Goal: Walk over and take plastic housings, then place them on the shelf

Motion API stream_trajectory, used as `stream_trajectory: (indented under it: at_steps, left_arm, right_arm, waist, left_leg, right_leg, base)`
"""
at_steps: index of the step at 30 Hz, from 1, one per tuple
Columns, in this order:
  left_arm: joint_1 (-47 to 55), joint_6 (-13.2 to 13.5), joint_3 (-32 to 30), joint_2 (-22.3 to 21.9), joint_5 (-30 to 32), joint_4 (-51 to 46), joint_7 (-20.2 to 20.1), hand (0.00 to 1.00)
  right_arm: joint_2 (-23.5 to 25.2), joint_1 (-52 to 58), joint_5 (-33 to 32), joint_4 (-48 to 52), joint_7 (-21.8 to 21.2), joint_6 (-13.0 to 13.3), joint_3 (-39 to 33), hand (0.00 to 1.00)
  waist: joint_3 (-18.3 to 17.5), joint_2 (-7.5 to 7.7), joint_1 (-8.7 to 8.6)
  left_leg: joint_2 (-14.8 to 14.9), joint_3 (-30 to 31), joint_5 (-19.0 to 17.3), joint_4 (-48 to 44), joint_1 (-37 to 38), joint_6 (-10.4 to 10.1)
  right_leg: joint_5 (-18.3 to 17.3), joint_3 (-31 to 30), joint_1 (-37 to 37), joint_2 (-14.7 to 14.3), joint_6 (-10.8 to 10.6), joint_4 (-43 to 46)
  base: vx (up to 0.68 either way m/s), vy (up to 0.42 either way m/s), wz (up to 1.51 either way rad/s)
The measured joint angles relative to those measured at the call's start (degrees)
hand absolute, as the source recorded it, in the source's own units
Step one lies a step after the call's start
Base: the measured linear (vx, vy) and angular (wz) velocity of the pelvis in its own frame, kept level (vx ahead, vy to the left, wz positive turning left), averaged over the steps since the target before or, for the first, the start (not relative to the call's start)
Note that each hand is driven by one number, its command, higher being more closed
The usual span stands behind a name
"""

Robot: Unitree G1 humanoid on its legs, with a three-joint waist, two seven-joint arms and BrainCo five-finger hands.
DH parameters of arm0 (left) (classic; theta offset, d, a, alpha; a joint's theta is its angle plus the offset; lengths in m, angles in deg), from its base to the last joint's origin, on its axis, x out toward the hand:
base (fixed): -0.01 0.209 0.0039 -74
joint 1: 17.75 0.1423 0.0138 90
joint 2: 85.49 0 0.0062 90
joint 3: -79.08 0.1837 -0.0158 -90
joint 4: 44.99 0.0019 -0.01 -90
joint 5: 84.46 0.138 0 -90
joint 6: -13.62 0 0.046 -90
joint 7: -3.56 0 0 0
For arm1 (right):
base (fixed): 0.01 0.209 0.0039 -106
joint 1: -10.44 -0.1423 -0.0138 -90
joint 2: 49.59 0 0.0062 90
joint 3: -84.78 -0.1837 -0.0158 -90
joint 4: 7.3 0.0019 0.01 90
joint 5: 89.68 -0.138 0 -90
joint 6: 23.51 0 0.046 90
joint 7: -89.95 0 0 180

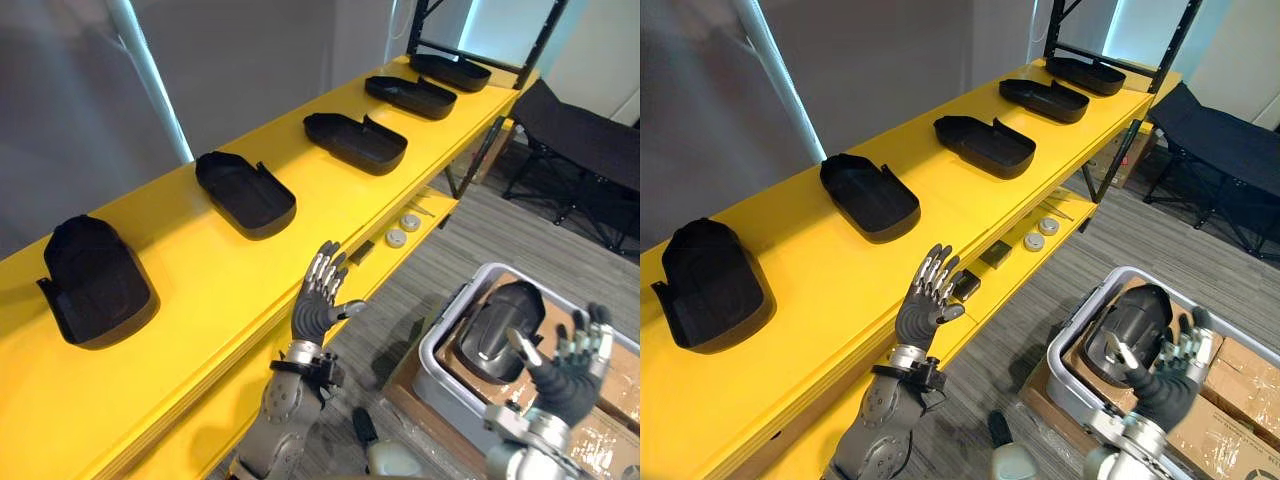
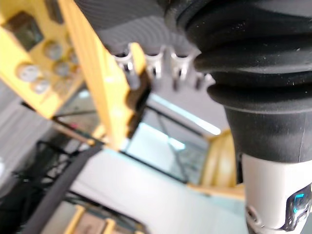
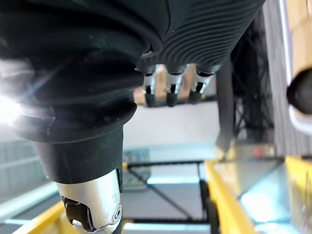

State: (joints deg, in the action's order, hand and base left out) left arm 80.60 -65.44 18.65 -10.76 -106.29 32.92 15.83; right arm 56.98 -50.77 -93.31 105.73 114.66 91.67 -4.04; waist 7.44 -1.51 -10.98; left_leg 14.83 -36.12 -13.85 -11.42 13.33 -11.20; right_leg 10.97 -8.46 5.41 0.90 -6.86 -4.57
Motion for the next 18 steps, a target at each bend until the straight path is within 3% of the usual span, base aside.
stream_trajectory:
  at_steps: [2, 3, 4, 5, 7, 10, 12, 14, 15, 17, 18]
  left_arm:
    - [1.7, 0.1, -2.6, 0.1, 0.0, -1.1, 1.9, 0.0]
    - [2.4, 0.1, -4.3, 0.8, 0.0, -1.6, 3.3, 0.0]
    - [2.9, 0.1, -4.9, 1.1, 0.0, -2.3, 4.1, 0.0]
    - [3.6, 0.2, -5.3, 1.1, 0.3, -3.7, 4.5, 0.0]
    - [4.1, 1.0, -6.5, 1.1, 0.4, -5.4, 4.3, 0.0]
    - [4.2, 2.7, -8.2, 1.1, 0.5, -5.8, 2.6, 0.0]
    - [4.3, 3.5, -8.1, 1.1, 0.5, -5.9, 1.2, 0.0]
    - [4.6, 3.6, -8.0, 1.0, 0.5, -5.9, 0.0, 0.0]
    - [5.0, 3.6, -8.2, 1.0, 0.6, -6.0, 0.0, 0.0]
    - [5.7, 3.6, -9.4, 1.2, 0.7, -7.1, 0.4, 0.0]
    - [5.6, 3.6, -11.1, 1.3, 2.0, -8.7, 0.7, 0.0]
  right_arm:
    - [-2.1, -4.1, 0.0, -2.9, -1.1, 0.0, 2.0, 0.0]
    - [-3.6, -7.4, -0.2, -5.2, -2.1, 0.0, 2.4, 0.0]
    - [-4.4, -9.2, -0.3, -6.7, -2.5, 0.0, 2.5, 0.0]
    - [-6.1, -10.7, -0.5, -8.1, -2.4, 0.0, 2.4, 0.0]
    - [-6.7, -12.1, -2.2, -9.0, -2.0, -0.6, 2.9, 0.0]
    - [-4.2, -10.7, -9.4, -11.0, -0.5, -2.0, 4.7, 0.0]
    - [-3.4, -9.1, -9.8, -11.5, 0.1, -2.9, 4.7, 0.0]
    - [-2.9, -7.0, -9.8, -11.8, 0.2, -2.9, 4.6, 0.0]
    - [-3.0, -5.0, -9.9, -11.7, -0.4, -2.7, 4.5, 0.0]
    - [-2.9, -3.5, -11.0, -10.5, -3.1, -2.1, 4.6, 0.0]
    - [-2.5, -3.2, -11.6, -9.4, -5.3, -0.2, 4.5, 0.0]
  waist:
    - [0.0, 0.3, 1.93]
    - [0.4, 0.62, 3.15]
    - [0.2, -0.05, 4.01]
    - [-0.3, -1.08, 4.15]
    - [-0.4, -1.77, 4.4]
    - [1.3, 0.37, 5.04]
    - [2.0, 0.55, 5.78]
    - [3.0, 0.5, 5.71]
    - [3.3, 0.35, 5.84]
    - [3.8, 0.99, 7.08]
    - [4.3, 0.98, 7.17]
  left_leg:
    - [-0.3, 9.1, -1.5, -4.4, -1.6, 4.3]
    - [-1.1, 16.7, -4.1, -7.3, -2.8, 7.8]
    - [-2.4, 22.0, -5.7, -7.5, -3.2, 9.4]
    - [-3.1, 26.4, -6.7, -6.6, -3.5, 9.5]
    - [-4.4, 27.6, -7.8, -4.4, -3.6, 8.2]
    - [-6.3, 27.9, -9.0, -4.2, -3.4, 6.4]
    - [-7.0, 27.6, -10.4, -5.5, -3.4, 5.8]
    - [-7.5, 26.5, -12.3, -8.7, -3.4, 6.4]
    - [-7.3, 24.9, -13.6, -11.3, -3.3, 6.7]
    - [-7.0, 21.2, -13.9, -13.5, -3.3, 7.4]
    - [-6.1, 19.0, -13.6, -13.3, -4.5, 7.8]
  right_leg:
    - [0.3, -3.8, 0.6, -1.3, 1.1, 0.0]
    - [0.3, -6.2, 0.8, -1.7, 1.4, 0.0]
    - [0.5, -7.5, 1.2, -2.1, 1.6, 0.0]
    - [0.8, -7.3, 2.2, -2.5, 1.9, 0.0]
    - [1.9, -7.6, 3.7, -2.0, 1.6, 0.0]
    - [3.2, -8.3, 3.9, -0.2, -0.1, 0.4]
    - [3.9, -9.3, 4.7, -0.1, -1.0, 1.6]
    - [4.1, -9.3, 4.8, -0.2, -1.1, 3.1]
    - [5.0, -8.6, 4.8, -0.7, -0.1, 3.9]
    - [10.2, -5.6, 5.8, -1.7, 5.7, 3.5]
    - [10.1, -0.9, 7.1, -1.6, 8.8, 4.8]
  base:
    - [-0.04, -0.082, -0.98]
    - [-0.09, 0.035, -0.91]
    - [-0.12, 0.1, -0.82]
    - [-0.12, 0.123, -0.44]
    - [-0.1, 0.118, -0.13]
    - [-0.11, 0.114, -0.03]
    - [-0.1, 0.089, -0.31]
    - [-0.13, 0.086, -0.51]
    - [-0.19, 0.081, -0.81]
    - [-0.2, 0.029, -1.03]
    - [-0.2, -0.053, -0.72]
